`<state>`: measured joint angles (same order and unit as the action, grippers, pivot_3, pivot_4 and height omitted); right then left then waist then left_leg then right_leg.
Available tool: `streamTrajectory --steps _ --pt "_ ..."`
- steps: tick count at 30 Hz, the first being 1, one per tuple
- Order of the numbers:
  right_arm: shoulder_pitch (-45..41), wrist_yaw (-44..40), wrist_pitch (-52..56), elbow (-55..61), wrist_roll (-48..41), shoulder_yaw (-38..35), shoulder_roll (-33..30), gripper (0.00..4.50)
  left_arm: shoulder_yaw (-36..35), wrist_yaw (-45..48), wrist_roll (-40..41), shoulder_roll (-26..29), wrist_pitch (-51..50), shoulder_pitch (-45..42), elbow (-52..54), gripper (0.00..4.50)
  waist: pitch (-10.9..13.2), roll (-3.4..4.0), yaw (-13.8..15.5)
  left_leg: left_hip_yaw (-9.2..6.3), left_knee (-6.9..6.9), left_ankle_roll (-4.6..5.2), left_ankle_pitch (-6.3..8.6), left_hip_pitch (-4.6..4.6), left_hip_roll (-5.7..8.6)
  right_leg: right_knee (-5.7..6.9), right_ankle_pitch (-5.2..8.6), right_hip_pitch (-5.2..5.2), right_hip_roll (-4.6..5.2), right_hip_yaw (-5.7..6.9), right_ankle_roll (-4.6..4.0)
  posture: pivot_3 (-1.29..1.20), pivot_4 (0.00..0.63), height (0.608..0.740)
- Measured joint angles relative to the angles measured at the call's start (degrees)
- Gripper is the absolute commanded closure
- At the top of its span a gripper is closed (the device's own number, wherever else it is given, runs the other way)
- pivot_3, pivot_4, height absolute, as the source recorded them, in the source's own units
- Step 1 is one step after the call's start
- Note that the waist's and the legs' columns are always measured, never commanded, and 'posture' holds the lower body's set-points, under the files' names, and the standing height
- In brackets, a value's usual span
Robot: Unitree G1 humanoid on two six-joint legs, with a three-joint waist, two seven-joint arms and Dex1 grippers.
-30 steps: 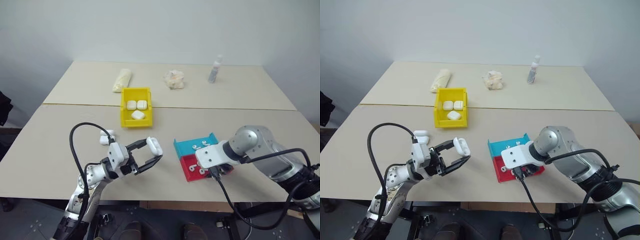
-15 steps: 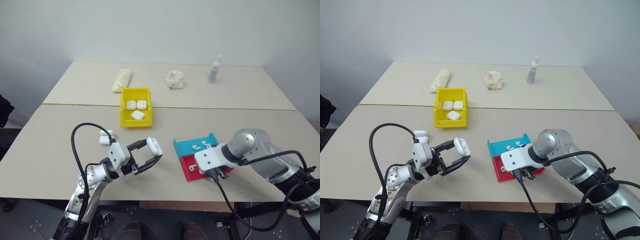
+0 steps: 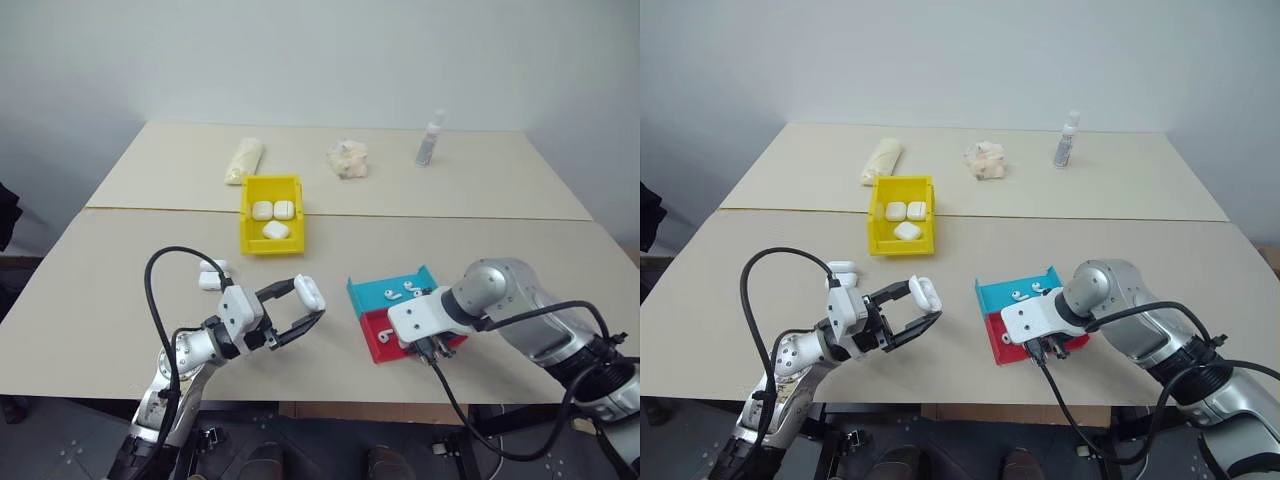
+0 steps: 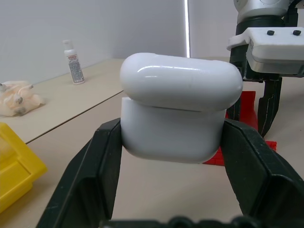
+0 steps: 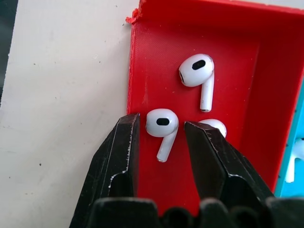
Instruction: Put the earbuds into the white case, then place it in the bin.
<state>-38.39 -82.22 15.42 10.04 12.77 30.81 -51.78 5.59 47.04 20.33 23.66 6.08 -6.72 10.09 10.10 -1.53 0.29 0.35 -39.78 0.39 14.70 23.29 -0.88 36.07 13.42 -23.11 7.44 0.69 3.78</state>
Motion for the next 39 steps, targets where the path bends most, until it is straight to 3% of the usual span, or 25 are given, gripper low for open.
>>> streamTrajectory --steps 27,30,39 --pt "0.1 0.6 -3.8 -0.9 1.9 -0.3 0.7 2.64 0.0 -1.3 -1.3 -0.5 0.1 0.2 0.2 1.66 -0.1 0.02 -0.3 -0.02 0.01 0.00 0.00 -0.14 -0.01 0.00 0.00 0.13 -0.01 0.01 0.00 0.00 0.150 0.740" --pt "0.4 0.4 -3.9 -0.8 1.7 -0.4 0.8 3.49 0.0 -1.3 -1.3 -0.5 0.1 0.2 0.2 1.66 -0.1 0.02 -0.3 -0.02 0.01 0.00 0.00 -0.14 -0.01 0.00 0.00 0.13 -0.01 0.01 0.00 0.00 0.150 0.740" --pt "0.5 0.8 -4.0 -0.5 1.9 -0.5 0.9 3.49 0.0 -1.3 -2.0 -0.8 0.1 0.2 0.2 1.66 -0.1 0.02 -0.3 -0.02 0.01 0.00 0.00 -0.14 -0.01 0.00 0.00 0.13 -0.01 0.01 0.00 0.00 0.150 0.740"
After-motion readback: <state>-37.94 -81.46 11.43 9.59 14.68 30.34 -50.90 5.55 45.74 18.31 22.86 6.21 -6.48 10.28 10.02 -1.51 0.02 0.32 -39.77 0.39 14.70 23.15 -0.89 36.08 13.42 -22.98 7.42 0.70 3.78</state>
